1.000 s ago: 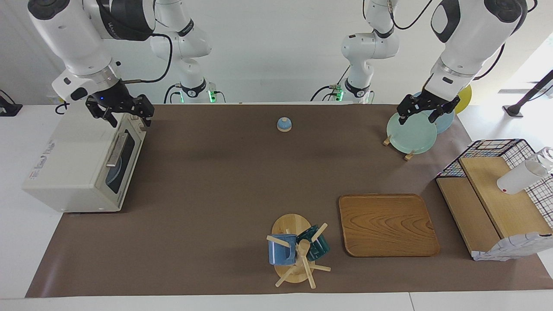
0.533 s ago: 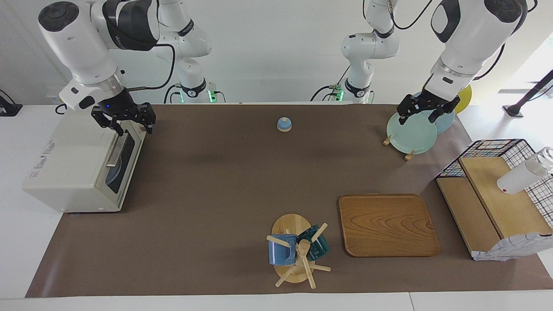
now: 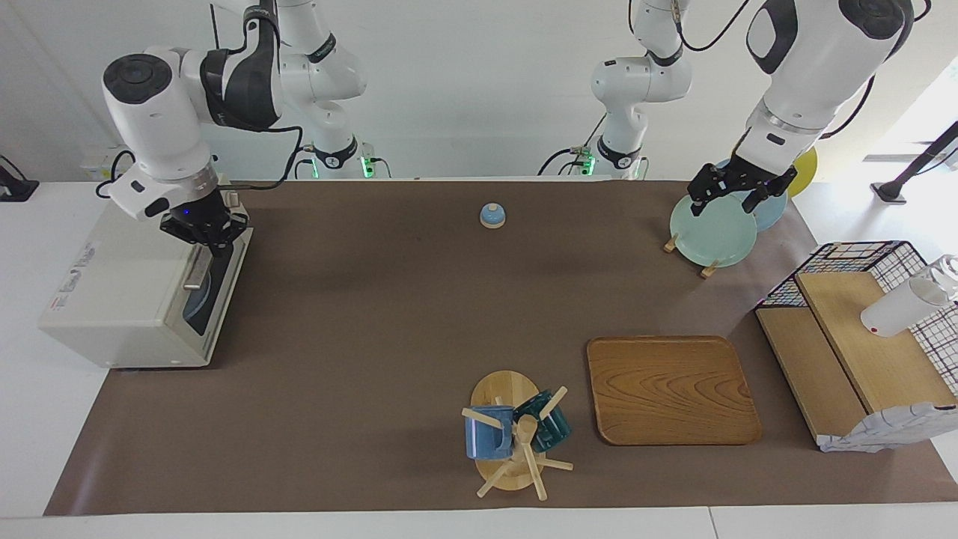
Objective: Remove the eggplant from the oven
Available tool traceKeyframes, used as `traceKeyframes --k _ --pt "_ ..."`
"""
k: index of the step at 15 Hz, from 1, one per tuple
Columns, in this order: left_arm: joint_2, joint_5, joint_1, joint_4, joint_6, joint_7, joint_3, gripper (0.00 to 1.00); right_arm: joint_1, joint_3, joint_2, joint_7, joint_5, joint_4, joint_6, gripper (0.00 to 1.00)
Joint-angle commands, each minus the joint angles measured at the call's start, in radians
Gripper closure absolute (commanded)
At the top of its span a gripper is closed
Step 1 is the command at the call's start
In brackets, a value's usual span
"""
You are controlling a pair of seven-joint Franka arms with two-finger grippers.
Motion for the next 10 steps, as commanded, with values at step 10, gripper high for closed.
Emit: traceKeyframes --k 10 --pt "-0.003 0.018 0.016 0.016 -0.024 -0.001 -0.014 0.00 -0.079 0.001 -0.023 0.016 -0.026 -0.151 0.136 1.00"
